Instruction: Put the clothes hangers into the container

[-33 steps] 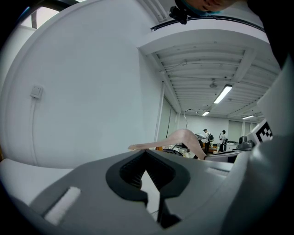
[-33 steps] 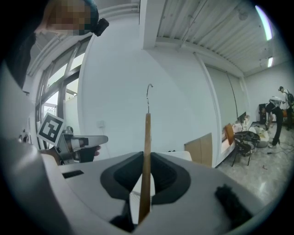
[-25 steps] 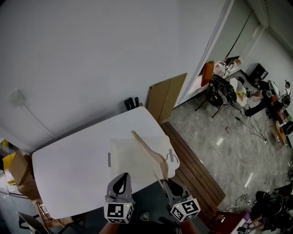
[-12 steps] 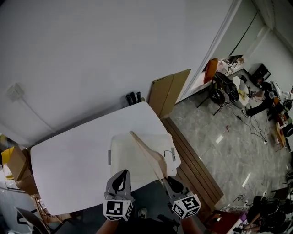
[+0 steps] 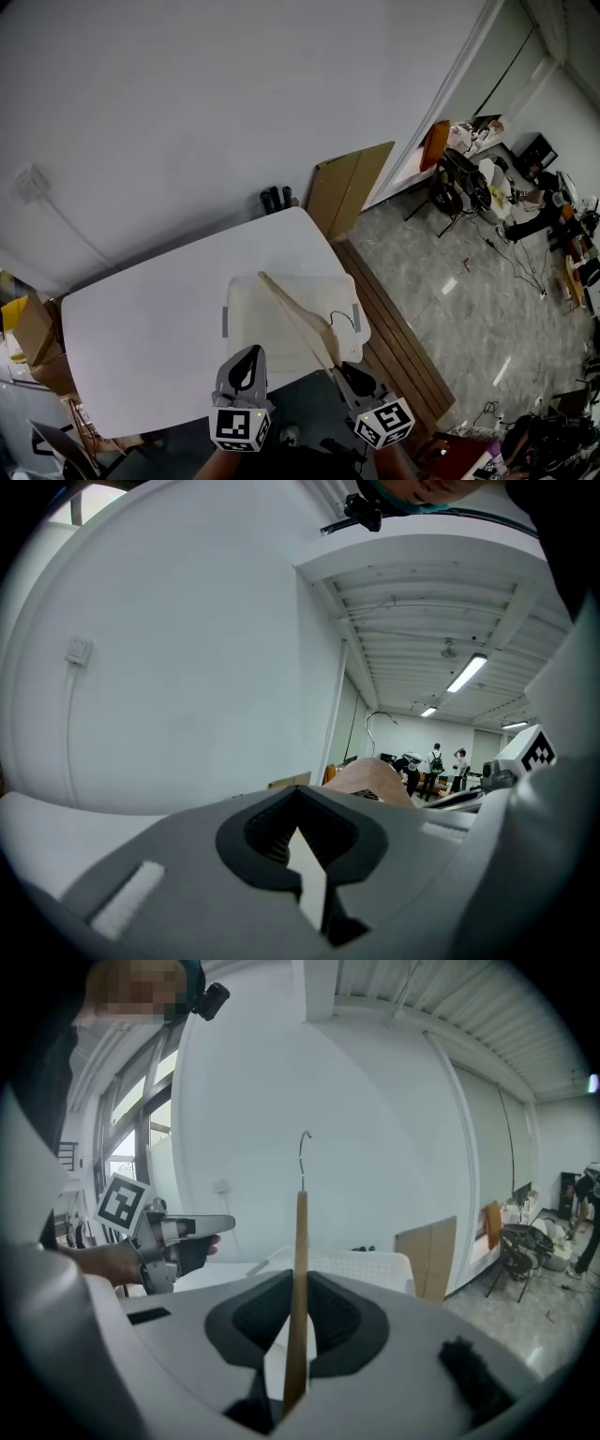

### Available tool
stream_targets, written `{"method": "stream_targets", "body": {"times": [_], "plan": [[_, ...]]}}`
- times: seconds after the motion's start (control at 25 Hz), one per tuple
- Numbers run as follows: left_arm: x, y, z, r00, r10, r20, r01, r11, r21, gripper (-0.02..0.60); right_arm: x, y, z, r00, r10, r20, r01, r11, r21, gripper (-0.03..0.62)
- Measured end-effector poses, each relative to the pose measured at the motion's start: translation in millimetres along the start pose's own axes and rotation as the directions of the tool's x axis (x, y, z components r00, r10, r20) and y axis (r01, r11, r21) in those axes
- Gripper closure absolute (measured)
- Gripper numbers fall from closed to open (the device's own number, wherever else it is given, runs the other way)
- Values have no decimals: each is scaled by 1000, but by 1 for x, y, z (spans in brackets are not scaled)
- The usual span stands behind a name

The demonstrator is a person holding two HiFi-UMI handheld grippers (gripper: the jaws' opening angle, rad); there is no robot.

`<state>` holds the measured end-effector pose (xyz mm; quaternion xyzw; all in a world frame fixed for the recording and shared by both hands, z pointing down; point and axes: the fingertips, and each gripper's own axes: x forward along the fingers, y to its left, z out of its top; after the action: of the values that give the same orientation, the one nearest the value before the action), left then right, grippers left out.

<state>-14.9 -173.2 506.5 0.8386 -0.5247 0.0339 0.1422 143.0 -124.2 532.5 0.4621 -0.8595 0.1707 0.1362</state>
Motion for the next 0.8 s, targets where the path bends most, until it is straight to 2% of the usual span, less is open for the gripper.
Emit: {"method": "stream_targets", "body": {"times": [0.44,0.8], "plan": [[-1,2,0,1000,2,2,-2,1000,-4,574,2,9,-3,998,43,-39,-44,999,-26,534],[-2,2,1,1000,1,0,-1,1000,-6,574,9,4,-5,991,63,-122,-69,997,-44,534]]}}
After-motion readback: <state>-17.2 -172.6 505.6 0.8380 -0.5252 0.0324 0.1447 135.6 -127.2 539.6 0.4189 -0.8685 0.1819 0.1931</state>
